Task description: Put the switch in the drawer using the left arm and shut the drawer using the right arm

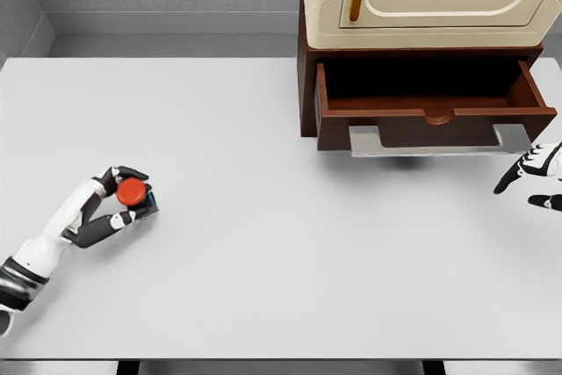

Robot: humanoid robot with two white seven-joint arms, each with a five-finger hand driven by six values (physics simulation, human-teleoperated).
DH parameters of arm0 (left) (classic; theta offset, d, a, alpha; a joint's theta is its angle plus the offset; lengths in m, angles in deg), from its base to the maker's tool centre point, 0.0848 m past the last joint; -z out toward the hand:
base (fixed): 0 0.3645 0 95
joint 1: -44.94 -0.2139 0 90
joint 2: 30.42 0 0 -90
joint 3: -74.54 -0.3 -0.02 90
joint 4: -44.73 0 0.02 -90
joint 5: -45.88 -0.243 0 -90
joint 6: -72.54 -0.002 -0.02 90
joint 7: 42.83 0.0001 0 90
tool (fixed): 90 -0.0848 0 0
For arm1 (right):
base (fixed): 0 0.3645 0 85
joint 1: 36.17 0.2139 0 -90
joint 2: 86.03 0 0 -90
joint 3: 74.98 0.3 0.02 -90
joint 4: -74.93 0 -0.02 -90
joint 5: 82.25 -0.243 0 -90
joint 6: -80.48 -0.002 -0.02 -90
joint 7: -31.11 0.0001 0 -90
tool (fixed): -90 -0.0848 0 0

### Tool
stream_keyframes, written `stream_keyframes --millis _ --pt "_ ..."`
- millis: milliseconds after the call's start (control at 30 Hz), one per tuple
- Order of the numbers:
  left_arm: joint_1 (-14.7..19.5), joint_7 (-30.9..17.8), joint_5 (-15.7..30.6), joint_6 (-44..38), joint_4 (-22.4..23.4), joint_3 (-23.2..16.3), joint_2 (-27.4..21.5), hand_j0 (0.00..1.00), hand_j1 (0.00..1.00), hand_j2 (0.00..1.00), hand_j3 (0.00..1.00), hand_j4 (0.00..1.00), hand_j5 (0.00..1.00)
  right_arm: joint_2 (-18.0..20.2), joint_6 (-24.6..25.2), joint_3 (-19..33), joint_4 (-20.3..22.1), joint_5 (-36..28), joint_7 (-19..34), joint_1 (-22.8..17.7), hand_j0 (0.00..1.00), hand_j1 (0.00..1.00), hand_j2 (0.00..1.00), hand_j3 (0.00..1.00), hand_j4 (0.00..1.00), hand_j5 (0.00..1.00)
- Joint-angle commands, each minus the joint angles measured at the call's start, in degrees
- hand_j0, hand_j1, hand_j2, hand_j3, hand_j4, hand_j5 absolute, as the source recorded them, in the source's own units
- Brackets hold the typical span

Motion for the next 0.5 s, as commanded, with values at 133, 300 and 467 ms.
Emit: stream_keyframes --millis 133,300,467 --pt "1.8 0.0 0.2 0.0 -2.6 -0.2 0.1 0.41 0.41 0.41 0.41 0.41 0.41 0.1 0.2 0.0 0.0 -0.4 0.0 0.0 0.62 0.62 0.62 0.62 0.62 0.62" --pt "3.9 0.0 0.2 0.0 -3.2 -0.3 1.6 0.41 0.41 0.41 0.41 0.41 0.41 0.1 0.2 0.0 0.0 -0.4 0.0 0.0 0.6 0.6 0.6 0.6 0.6 0.6" --pt "5.3 0.0 0.2 0.0 -3.6 -0.3 2.6 0.41 0.41 0.41 0.41 0.41 0.41 0.1 0.2 0.0 0.0 -0.4 0.0 0.0 0.56 0.56 0.56 0.56 0.56 0.56"
